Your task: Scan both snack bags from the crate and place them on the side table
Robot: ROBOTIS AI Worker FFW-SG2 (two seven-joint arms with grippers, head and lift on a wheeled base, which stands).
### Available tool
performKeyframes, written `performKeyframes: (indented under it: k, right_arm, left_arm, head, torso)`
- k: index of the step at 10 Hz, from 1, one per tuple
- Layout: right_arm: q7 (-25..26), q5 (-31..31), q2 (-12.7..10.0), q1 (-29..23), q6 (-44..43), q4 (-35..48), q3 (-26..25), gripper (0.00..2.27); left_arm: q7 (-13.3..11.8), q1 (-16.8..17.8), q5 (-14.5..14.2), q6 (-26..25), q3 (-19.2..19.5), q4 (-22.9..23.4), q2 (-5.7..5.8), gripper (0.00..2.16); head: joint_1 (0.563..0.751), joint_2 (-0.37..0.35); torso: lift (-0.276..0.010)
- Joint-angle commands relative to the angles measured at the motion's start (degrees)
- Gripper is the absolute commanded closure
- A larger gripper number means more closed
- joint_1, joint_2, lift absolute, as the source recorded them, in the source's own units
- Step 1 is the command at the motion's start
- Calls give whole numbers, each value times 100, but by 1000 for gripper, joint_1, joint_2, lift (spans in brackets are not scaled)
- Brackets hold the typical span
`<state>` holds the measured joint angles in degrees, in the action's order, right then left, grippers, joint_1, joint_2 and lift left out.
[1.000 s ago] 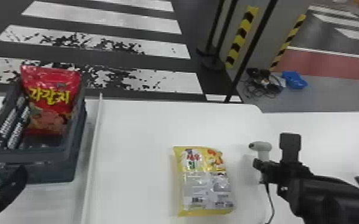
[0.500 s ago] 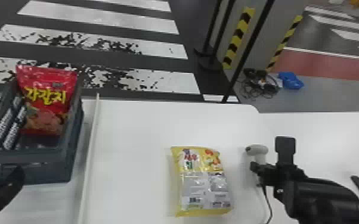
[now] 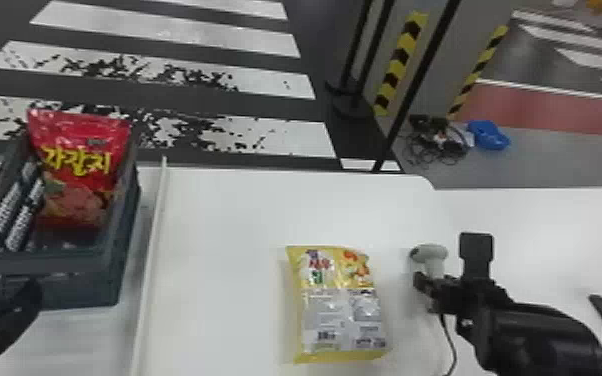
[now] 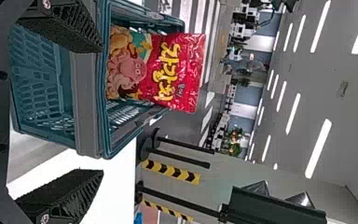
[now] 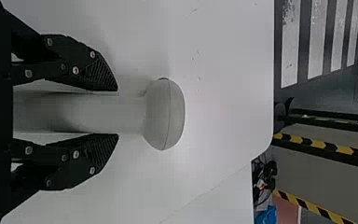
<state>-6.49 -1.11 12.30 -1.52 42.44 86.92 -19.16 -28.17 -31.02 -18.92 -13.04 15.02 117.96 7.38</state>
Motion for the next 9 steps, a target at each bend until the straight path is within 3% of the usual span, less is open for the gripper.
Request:
performKeyframes:
  k: [1,4,9]
  right_arm:
    - [16,14,0,-15,-12,-17,-26,100]
    - [69,14,-35,-182,41,414,-281,100]
    - [87,-118,-465,-1201,867,2892,-677,103]
  left_arm:
    - [5,8,-6,7,1,-9,0,73]
    - [-4,-18,-24,7,27,-1,26,73]
    - [-4,-36,-59,7,45,26,62,73]
  head:
    - [695,-268]
    - [695,-284]
    - [695,-301]
  torso:
    - [-95]
    - [-95]
    - [-95]
